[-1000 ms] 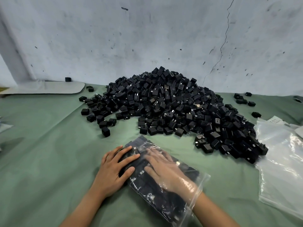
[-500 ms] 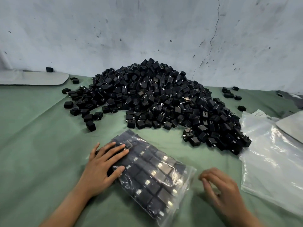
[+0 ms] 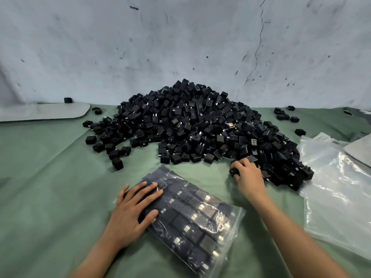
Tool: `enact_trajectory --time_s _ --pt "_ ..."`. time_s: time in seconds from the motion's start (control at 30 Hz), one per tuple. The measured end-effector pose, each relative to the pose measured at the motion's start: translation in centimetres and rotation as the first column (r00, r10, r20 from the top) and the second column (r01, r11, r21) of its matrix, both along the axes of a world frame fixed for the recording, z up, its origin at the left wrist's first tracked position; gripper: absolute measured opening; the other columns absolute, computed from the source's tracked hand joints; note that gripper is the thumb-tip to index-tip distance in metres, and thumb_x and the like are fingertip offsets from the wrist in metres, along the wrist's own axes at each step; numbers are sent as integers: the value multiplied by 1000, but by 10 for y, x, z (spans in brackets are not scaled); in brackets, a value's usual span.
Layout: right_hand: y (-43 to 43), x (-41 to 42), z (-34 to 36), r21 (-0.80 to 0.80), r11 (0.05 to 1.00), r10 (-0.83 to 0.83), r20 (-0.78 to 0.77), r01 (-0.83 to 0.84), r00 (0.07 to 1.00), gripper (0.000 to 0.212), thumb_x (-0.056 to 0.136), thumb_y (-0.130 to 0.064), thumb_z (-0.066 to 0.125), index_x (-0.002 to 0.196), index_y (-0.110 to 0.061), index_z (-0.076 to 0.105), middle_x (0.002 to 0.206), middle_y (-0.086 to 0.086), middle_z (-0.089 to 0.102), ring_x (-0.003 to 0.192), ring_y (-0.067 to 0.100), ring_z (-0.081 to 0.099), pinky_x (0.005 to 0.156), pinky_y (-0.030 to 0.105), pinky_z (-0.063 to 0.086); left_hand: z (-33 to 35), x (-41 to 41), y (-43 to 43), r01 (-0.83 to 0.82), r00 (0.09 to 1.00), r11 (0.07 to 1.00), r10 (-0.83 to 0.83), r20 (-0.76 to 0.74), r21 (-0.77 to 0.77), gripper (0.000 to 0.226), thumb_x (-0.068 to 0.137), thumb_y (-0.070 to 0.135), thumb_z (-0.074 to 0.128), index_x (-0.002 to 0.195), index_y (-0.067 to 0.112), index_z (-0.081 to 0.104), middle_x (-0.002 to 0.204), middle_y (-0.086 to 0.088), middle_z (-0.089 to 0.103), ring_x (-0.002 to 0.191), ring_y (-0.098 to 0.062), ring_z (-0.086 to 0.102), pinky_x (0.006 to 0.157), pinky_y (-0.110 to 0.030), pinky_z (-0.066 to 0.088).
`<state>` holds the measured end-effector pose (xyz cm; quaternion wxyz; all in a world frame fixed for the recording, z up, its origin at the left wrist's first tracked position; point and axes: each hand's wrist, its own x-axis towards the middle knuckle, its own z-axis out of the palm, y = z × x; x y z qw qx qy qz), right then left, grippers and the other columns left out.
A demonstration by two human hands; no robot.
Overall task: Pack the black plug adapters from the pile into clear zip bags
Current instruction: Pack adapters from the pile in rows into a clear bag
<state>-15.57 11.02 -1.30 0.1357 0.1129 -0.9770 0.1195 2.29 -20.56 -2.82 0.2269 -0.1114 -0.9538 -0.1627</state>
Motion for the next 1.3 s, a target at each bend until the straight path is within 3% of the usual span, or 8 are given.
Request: enact_trajectory --time_s 0.37,0.57,0.67,0.77,1.03,1.1,1.17,1.3 --pt "46 84 -1 -69 997 -19 -73 14 997 39 64 -13 87 97 -6 67 93 10 59 83 31 58 71 38 50 -4 -3 -4 5 1000 1000 -5 2 -2 58 97 61 21 136 32 53 143 12 48 137 -11 33 115 -36 10" --pt "70 111 5 -511 856 51 -61 -75 997 14 75 -16 79 74 -21 65 96 -6 61 92 5 55 81 8 34 -2 -2 -1 5 1000 1000 -5 13 -5 59 98 61 21 134 30 55 142 12 49 136 -12 34 115 -35 9" --pt "84 107 5 -415 910 72 151 -3 986 4 83 -24 72 85 -27 74 117 -1 58 117 18 46 99 28 32 0 -2 -1 1 1000 1000 -1 21 -3 60 97 61 20 134 30 56 142 11 49 136 -12 34 115 -35 8" --pt "84 107 -3 -202 979 91 250 -40 964 23 89 -33 65 111 -34 70 127 0 53 125 18 40 105 29 28 0 -2 -1 -1 1000 1000 1 31 1 61 97 62 19 134 30 55 142 11 49 136 -13 34 114 -38 11" --pt "84 149 -2 -263 951 182 46 -164 982 27 84 -10 70 107 -24 72 111 9 64 116 18 48 94 16 29 0 -1 -1 -23 1000 998 24 -10 67 59 98 60 19 137 29 52 144 9 48 138 -14 32 115 -49 14" --pt "77 170 -2 -217 933 271 -107 -288 957 18 91 -32 61 95 -25 77 102 4 68 103 12 50 91 9 30 -1 -1 -2 -44 999 990 47 -22 132 60 98 60 19 136 29 53 143 10 47 138 -13 32 113 -54 16" --pt "66 187 -7 -183 902 358 -195 -392 913 47 97 -51 38 87 -29 78 96 1 69 98 11 52 89 10 35 -2 -2 -2 -47 998 988 51 -21 150 62 97 61 18 135 28 54 143 11 47 138 -13 32 113 -56 17" --pt "43 198 -12 -236 865 396 -218 -442 892 46 97 -52 35 90 -34 77 104 2 67 104 11 52 74 26 53 -3 -5 -3 -38 999 989 41 -13 142 64 97 62 16 135 27 54 142 12 47 139 -13 32 113 -56 18"
